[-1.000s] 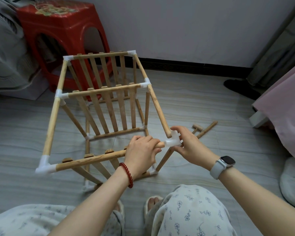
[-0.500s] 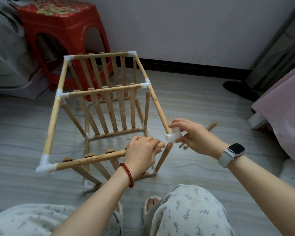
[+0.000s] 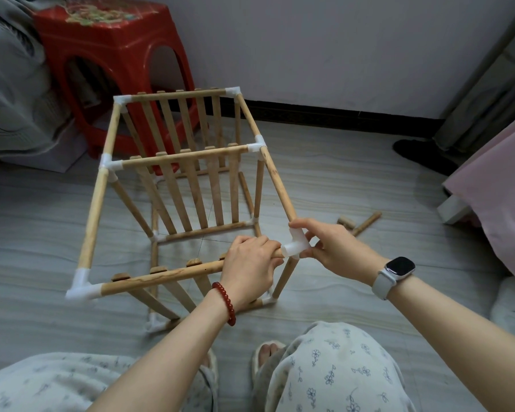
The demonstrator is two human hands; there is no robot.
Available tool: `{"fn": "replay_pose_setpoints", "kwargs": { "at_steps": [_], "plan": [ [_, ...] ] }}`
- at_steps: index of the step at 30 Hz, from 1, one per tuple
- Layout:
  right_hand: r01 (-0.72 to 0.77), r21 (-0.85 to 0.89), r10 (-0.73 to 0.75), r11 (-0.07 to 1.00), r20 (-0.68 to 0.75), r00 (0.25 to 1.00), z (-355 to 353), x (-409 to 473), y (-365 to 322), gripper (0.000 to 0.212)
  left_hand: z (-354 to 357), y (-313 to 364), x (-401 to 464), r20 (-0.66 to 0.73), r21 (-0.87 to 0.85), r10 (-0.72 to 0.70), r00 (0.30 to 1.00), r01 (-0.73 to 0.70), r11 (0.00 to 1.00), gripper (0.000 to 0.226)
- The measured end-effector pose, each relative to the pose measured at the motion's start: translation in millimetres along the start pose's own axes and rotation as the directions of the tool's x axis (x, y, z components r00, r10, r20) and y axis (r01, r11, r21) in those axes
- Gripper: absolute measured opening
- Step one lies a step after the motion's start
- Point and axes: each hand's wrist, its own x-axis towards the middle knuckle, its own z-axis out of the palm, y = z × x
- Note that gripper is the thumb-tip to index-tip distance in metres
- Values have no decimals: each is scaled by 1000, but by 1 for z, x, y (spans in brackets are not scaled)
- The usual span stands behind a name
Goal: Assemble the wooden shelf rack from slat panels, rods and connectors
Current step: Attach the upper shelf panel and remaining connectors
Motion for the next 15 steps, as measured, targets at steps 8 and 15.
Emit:
{"fn": "replay_pose_setpoints", "kwargs": {
  "at_steps": [8, 15],
  "plan": [
    [101, -452, -109, 886, 9, 994, -5, -1, 1, 42, -1, -2, -1, 8, -23, -11, 1000, 11, 1000, 21],
    [153, -513, -163, 844, 26, 986, -1, -5, 0, 39, -3, 1, 1, 43, -31, -36, 998, 37, 999, 22]
  ]
}}
